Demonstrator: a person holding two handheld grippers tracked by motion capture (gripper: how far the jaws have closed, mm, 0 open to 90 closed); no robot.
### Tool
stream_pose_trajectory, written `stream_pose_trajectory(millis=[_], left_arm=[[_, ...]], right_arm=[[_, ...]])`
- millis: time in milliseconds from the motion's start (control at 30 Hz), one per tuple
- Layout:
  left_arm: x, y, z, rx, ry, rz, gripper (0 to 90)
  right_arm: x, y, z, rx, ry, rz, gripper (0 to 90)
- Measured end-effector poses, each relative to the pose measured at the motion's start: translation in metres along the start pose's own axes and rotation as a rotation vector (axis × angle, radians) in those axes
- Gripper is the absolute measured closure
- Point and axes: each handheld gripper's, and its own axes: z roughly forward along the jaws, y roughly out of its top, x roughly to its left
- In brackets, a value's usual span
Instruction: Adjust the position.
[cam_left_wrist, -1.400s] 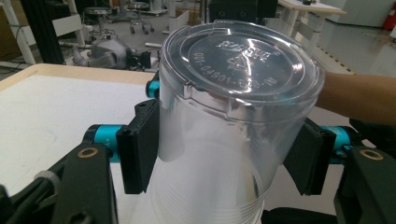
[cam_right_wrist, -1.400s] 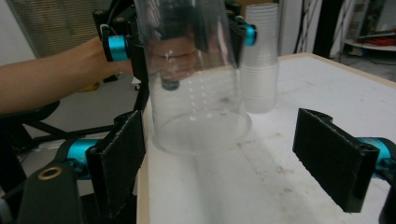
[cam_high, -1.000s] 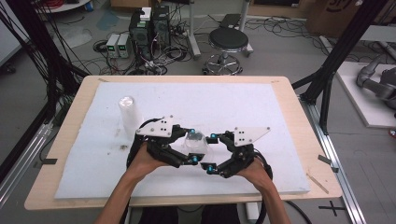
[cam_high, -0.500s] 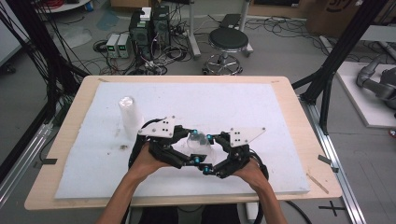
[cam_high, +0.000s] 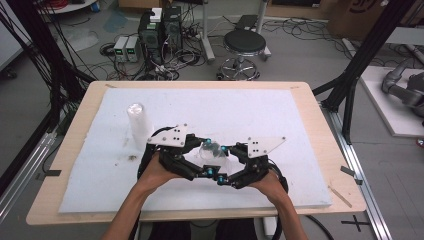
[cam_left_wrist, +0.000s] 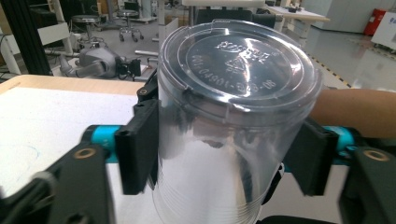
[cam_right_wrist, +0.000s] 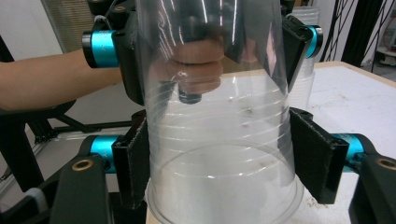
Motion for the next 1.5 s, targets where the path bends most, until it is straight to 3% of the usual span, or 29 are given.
stream_pose_trajectory(millis=[100, 167, 300, 433, 600, 700, 733, 767, 967, 1000, 1067, 1133, 1267, 1500], left_arm=[[0.001, -0.001, 0.000, 0.005, 0.034, -0.015, 13.7], [0.001, -0.002, -0.003, 0.005, 0.050, -0.006, 7.2], [0.001, 0.001, -0.013, 0.015, 0.058, -0.003, 6.1], [-0.001, 0.005, -0.020, 0.101, 0.069, -0.004, 6.1], [-0.001, 0.018, -0.027, 0.310, 0.081, 0.023, 6.1], [0.000, 0.024, -0.030, 0.403, 0.078, 0.030, 6.1], [0.000, 0.024, -0.030, 0.403, 0.078, 0.030, 6.1], [0.000, 0.027, -0.030, 0.464, 0.077, 0.037, 6.1], [0.002, 0.028, -0.026, 0.585, 0.077, 0.030, 6.2], [0.002, 0.028, -0.026, 0.585, 0.077, 0.030, 6.2], [0.002, 0.025, -0.024, 0.640, 0.070, 0.022, 6.2], [0.003, 0.023, -0.022, 0.666, 0.070, 0.024, 6.2], [0.003, 0.023, -0.021, 0.672, 0.063, 0.015, 9.9], [0.002, 0.024, -0.018, 0.675, 0.060, 0.015, 9.9]], right_arm=[[0.000, 0.000, -0.001, -0.003, -0.007, 0.002, 29.9], [-0.001, 0.000, -0.002, 0.001, -0.010, 0.006, 29.9], [-0.001, 0.000, -0.005, 0.014, -0.022, 0.008, 30.0], [-0.002, 0.002, -0.007, 0.047, -0.042, 0.014, 30.0], [0.001, 0.010, -0.008, 0.168, -0.057, 0.012, 30.0], [0.001, 0.018, -0.007, 0.273, -0.068, 0.007, 30.0], [0.001, 0.021, -0.007, 0.307, -0.068, 0.006, 30.0], [0.000, 0.024, -0.006, 0.338, -0.068, 0.002, 30.0], [0.003, 0.040, 0.001, 0.512, -0.072, -0.011, 30.0], [0.003, 0.042, 0.002, 0.546, -0.070, -0.014, 30.0], [0.004, 0.048, 0.005, 0.607, -0.066, -0.023, 30.1], [0.004, 0.054, 0.008, 0.657, -0.070, -0.032, 30.1], [0.004, 0.064, 0.014, 0.730, -0.072, -0.047, 30.1], [0.004, 0.073, 0.023, 0.789, -0.065, -0.062, 30.1]])
